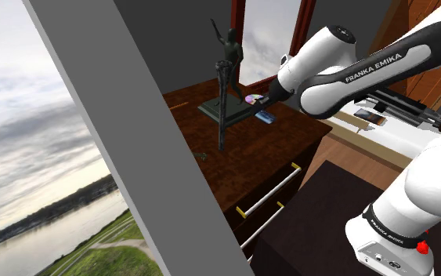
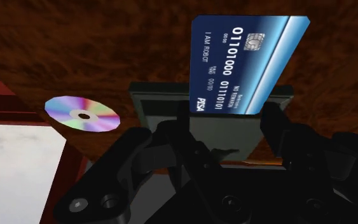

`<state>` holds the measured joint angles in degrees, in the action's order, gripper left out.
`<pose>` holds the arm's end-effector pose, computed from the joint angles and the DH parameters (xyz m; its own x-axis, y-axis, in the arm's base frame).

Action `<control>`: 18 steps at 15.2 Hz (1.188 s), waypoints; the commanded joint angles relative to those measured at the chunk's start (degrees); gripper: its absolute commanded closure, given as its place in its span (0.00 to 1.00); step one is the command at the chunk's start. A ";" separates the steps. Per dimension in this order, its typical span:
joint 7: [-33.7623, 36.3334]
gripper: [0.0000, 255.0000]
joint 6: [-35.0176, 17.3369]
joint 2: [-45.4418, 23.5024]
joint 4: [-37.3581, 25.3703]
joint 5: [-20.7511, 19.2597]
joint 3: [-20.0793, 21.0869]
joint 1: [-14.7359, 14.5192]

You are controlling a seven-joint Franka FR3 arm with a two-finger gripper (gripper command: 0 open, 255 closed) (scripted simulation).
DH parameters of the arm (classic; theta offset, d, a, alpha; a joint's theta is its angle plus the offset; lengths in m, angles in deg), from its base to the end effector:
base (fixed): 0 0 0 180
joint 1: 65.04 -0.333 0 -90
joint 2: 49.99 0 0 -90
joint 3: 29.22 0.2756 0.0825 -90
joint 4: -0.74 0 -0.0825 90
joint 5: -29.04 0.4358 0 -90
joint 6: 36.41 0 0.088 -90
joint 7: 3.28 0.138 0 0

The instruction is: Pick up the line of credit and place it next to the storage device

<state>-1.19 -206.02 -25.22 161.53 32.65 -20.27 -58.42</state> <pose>0.4708 0.0060 0.2933 0.8333 -0.0404 0.5513 -0.0495 -0.9988 0.0015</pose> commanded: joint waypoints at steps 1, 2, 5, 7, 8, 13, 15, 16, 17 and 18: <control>-5.04 1.00 -0.71 -0.68 0.16 0.69 -5.20 -1.16; -7.33 1.00 -0.76 -1.26 -0.33 1.06 -7.64 -1.75; -15.38 1.00 -0.57 -3.45 -2.63 2.85 -16.32 -4.39; -16.00 1.00 -2.61 -4.88 -2.05 3.49 -17.09 -5.30; -16.36 1.00 -3.64 -5.62 -1.79 3.87 -17.55 -5.84; -18.81 1.00 -8.85 -9.59 -0.74 6.55 -21.14 -10.04; -20.20 1.00 -10.96 -11.26 -0.46 8.09 -23.68 -12.96; -21.04 1.00 -12.01 -12.10 -0.35 9.02 -25.37 -14.87; -21.43 1.00 -12.52 -12.50 -0.31 9.45 -26.34 -15.94; -21.39 1.00 -12.52 -12.50 -0.31 9.41 -26.36 -15.95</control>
<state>-22.20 -218.00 -37.30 161.18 41.64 -45.79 -73.42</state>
